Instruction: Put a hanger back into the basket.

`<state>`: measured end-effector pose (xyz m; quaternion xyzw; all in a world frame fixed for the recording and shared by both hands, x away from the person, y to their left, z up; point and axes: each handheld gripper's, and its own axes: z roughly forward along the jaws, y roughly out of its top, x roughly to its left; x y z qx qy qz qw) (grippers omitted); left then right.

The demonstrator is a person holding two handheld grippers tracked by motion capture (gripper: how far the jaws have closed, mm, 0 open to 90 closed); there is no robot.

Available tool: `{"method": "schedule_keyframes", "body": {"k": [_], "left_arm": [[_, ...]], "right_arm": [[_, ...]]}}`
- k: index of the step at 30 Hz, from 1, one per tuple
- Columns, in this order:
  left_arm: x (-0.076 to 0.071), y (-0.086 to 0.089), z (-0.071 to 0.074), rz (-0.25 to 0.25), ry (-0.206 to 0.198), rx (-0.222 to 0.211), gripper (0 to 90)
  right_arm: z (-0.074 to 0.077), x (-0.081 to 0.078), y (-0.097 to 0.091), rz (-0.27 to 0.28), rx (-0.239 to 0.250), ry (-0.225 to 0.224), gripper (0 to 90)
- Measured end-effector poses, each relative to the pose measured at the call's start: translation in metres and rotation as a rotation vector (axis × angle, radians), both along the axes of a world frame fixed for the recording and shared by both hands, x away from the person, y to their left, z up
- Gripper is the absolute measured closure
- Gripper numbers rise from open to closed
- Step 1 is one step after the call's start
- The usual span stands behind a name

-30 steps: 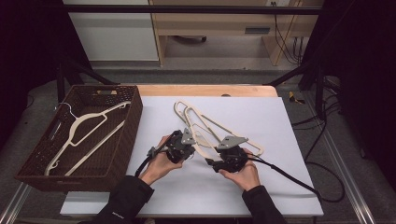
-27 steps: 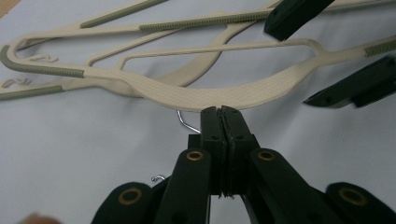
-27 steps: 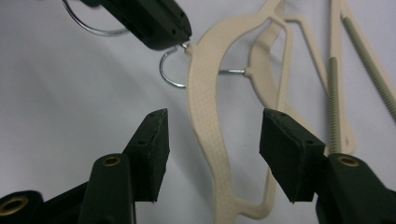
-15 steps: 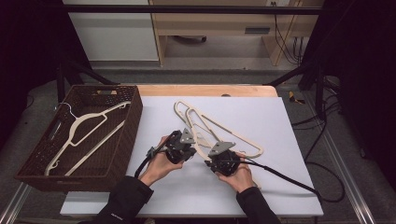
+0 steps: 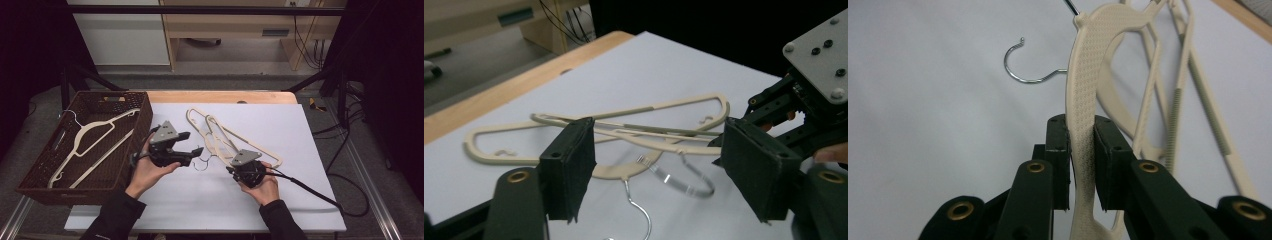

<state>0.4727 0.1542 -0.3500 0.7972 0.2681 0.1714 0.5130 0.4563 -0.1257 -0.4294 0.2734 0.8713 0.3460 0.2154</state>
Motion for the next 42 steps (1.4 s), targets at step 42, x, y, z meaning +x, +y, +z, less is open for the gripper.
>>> {"method": "schedule_keyframes", "body": {"k": [42], "left_arm": [[-0.038, 0.026, -0.033, -0.094, 0.010, 0.045, 23.4]], "right_arm": [[0.046, -0.027, -0.004, 0.240, 0.241, 0.122, 87.2]]}}
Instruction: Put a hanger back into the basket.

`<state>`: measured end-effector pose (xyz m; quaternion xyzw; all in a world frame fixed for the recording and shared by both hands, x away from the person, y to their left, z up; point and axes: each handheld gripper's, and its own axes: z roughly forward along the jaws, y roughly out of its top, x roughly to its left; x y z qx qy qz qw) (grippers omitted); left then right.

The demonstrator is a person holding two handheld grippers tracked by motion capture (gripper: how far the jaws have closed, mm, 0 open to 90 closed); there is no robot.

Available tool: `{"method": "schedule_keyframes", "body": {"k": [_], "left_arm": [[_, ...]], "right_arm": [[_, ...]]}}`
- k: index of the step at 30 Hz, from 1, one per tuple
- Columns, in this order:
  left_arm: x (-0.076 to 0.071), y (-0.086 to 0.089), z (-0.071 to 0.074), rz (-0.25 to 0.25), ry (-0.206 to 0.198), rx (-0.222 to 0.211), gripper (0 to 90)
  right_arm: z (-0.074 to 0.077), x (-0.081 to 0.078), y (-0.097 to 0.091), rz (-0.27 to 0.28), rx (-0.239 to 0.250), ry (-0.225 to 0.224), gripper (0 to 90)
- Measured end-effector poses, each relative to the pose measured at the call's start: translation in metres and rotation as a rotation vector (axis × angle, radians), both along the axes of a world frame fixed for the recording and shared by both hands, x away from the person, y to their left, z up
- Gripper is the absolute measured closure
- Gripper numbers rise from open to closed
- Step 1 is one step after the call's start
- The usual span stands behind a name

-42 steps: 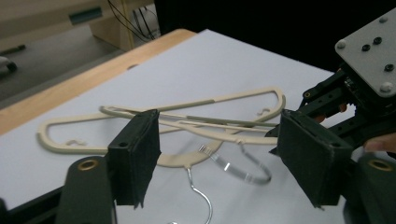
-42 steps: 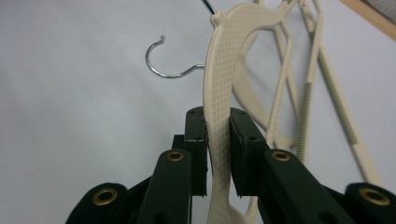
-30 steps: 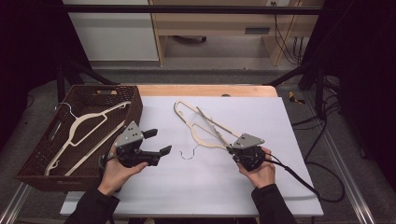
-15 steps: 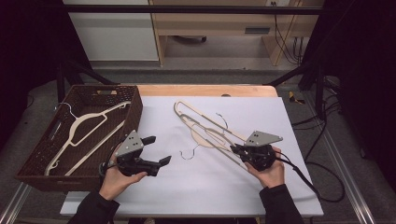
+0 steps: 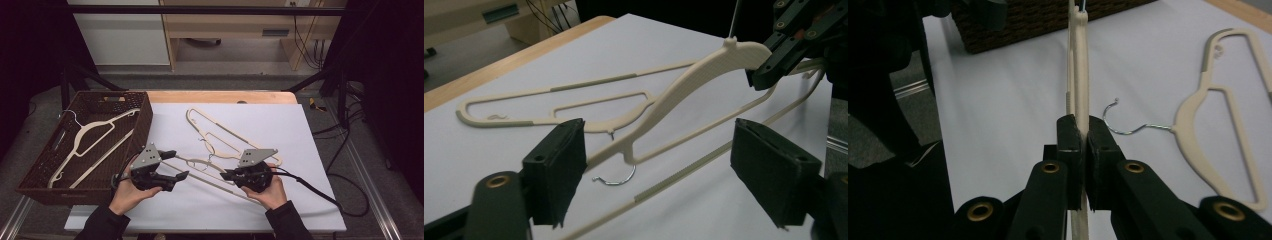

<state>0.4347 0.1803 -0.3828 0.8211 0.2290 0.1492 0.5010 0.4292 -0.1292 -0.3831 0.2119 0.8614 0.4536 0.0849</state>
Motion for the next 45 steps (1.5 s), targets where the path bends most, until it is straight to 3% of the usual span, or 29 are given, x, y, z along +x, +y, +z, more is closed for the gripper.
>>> {"method": "schedule_keyframes", "body": {"k": [5, 14, 16, 20, 25, 32, 40, 45], "left_arm": [[0.002, -0.008, -0.007, -0.044, 0.030, 0.050, 34.3], [0.003, -0.016, -0.015, -0.082, 0.038, 0.115, 62.6], [0.002, -0.015, -0.014, -0.090, 0.028, 0.129, 64.5], [-0.001, -0.016, -0.012, -0.098, 0.007, 0.154, 68.4], [-0.006, -0.020, -0.009, -0.129, 0.038, 0.174, 76.8], [-0.011, -0.023, -0.008, -0.137, 0.091, 0.157, 81.0], [-0.020, -0.030, -0.006, -0.187, 0.134, 0.140, 86.1], [-0.023, -0.031, -0.003, -0.167, 0.137, 0.120, 86.6]], "right_arm": [[-0.004, -0.001, 0.009, 0.031, -0.012, 0.018, 87.2], [-0.005, -0.006, 0.018, 0.103, -0.005, 0.038, 87.2], [-0.005, -0.005, 0.018, 0.111, -0.004, 0.039, 87.1], [-0.005, -0.005, 0.017, 0.104, -0.001, 0.041, 86.3], [-0.002, -0.004, 0.014, 0.046, -0.019, 0.001, 81.1], [-0.007, 0.000, 0.013, -0.012, -0.029, -0.037, 73.5], [-0.011, 0.003, 0.010, -0.052, -0.024, -0.044, 62.1], [-0.009, 0.003, 0.007, -0.058, 0.001, -0.056, 56.0]]}}
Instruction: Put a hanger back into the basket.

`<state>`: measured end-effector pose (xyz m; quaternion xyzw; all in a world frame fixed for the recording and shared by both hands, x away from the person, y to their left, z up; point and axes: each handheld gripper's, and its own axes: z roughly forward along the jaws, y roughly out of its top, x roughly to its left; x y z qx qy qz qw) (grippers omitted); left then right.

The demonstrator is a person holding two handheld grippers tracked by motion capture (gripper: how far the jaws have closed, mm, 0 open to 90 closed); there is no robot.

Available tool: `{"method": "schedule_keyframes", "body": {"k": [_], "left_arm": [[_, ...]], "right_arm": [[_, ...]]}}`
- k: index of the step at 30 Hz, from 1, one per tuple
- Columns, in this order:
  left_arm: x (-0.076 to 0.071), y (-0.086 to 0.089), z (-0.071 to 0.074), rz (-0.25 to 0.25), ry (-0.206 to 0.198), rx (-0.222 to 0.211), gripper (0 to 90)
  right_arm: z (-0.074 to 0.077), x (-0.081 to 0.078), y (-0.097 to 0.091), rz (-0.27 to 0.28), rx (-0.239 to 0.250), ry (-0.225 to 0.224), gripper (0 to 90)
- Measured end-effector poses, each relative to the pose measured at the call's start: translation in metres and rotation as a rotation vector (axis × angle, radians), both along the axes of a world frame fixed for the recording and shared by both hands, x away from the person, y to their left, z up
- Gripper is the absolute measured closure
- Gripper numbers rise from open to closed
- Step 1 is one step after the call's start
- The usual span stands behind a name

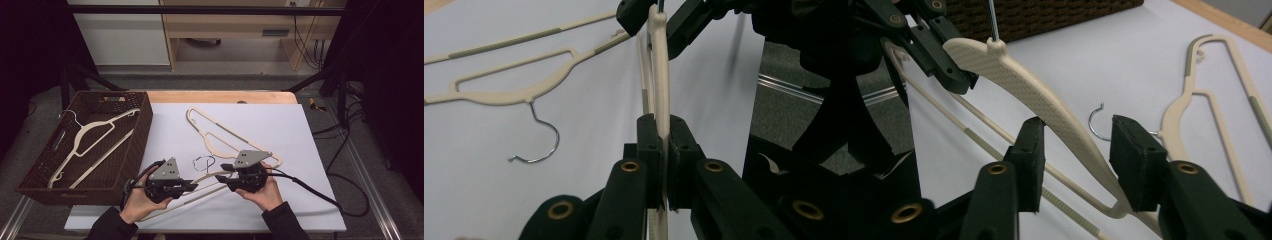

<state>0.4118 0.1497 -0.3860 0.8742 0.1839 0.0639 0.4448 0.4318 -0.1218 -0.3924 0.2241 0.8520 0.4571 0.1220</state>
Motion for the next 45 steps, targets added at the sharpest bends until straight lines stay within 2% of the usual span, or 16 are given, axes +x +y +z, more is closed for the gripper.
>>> {"method": "schedule_keyframes", "body": {"k": [2, 7, 13, 17, 24, 29, 33, 40, 41, 45], "left_arm": [[0.000, 0.002, 0.002, 0.014, -0.001, -0.004, 86.6], [0.002, 0.009, 0.007, 0.054, -0.002, -0.023, 86.6], [0.003, 0.021, 0.016, 0.093, -0.008, -0.055, 86.5], [0.002, 0.030, 0.025, 0.106, -0.031, -0.080, 86.5], [-0.001, 0.051, 0.048, 0.148, -0.069, -0.137, 86.5], [-0.004, 0.067, 0.072, 0.163, -0.117, -0.180, 86.5], [0.001, 0.082, 0.091, 0.182, -0.130, -0.207, 86.5], [0.013, 0.109, 0.120, 0.218, -0.159, -0.217, 86.5], [0.017, 0.115, 0.125, 0.226, -0.173, -0.206, 86.5], [0.028, 0.133, 0.133, 0.252, -0.174, -0.190, 86.5]], "right_arm": [[0.003, -0.001, -0.003, -0.005, 0.014, -0.018, 50.4], [0.010, 0.000, -0.019, -0.064, 0.072, -0.063, 37.2], [0.016, 0.001, -0.046, -0.146, 0.127, -0.084, 25.9], [0.018, 0.002, -0.060, -0.204, 0.153, -0.084, 19.4], [0.015, 0.003, -0.079, -0.282, 0.161, -0.081, 13.4], [0.011, 0.003, -0.088, -0.337, 0.157, -0.086, 10.5], [0.009, 0.002, -0.094, -0.366, 0.150, -0.090, 8.6], [0.005, 0.002, -0.102, -0.408, 0.138, -0.083, 6.8], [0.004, 0.002, -0.102, -0.410, 0.137, -0.082, 6.8], [0.005, 0.002, -0.105, -0.417, 0.142, -0.083, 6.8]]}}
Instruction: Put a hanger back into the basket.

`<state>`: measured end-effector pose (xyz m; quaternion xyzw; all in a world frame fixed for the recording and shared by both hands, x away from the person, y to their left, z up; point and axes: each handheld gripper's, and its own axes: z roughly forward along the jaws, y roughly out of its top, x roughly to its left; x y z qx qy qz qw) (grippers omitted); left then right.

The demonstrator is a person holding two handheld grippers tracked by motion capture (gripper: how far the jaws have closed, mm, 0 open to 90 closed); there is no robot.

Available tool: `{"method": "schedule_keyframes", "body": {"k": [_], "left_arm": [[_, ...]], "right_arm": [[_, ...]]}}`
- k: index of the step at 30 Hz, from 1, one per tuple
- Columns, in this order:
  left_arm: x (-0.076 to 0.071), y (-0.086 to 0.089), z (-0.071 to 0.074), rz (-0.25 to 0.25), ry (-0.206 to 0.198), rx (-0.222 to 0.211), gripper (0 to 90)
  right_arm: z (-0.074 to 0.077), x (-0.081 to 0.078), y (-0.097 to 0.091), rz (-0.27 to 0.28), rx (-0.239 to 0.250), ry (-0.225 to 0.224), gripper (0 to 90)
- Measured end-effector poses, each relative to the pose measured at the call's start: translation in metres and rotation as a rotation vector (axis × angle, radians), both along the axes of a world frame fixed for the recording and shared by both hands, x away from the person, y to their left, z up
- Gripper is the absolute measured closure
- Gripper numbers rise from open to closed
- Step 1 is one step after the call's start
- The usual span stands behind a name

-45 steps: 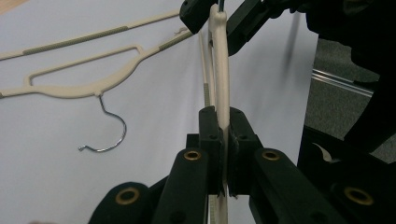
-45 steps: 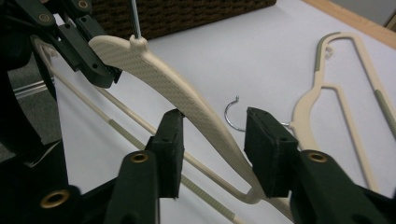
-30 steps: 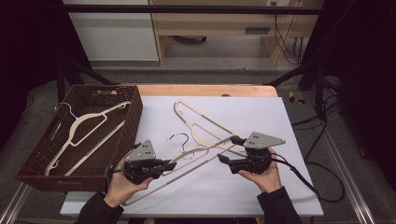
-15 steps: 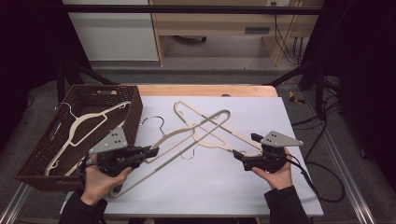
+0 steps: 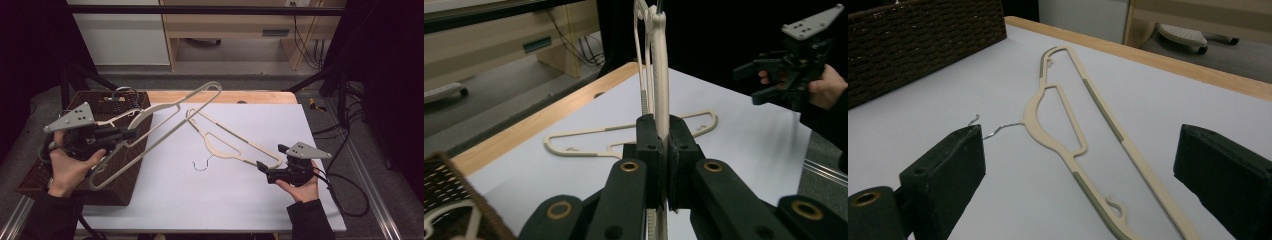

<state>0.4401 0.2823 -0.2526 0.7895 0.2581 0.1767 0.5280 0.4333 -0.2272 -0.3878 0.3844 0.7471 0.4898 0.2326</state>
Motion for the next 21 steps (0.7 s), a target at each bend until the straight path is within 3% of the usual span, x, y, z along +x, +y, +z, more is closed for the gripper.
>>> {"method": "schedule_keyframes", "body": {"k": [3, 8, 14, 21], "left_arm": [[0.008, 0.011, 0.001, 0.028, -0.010, 0.026, 86.5], [0.025, 0.034, -0.005, 0.072, 0.007, 0.055, 86.4], [0.041, 0.071, -0.015, 0.125, 0.035, 0.051, 86.4], [0.049, 0.108, -0.029, 0.195, 0.087, 0.053, 86.4]], "right_arm": [[0.000, 0.000, -0.001, 0.000, -0.001, 0.002, 6.8], [-0.002, 0.001, 0.001, 0.002, -0.008, 0.007, 6.9], [-0.003, 0.001, 0.000, -0.003, -0.007, 0.012, 6.9], [-0.005, 0.002, 0.000, -0.004, -0.009, 0.018, 7.1]]}}
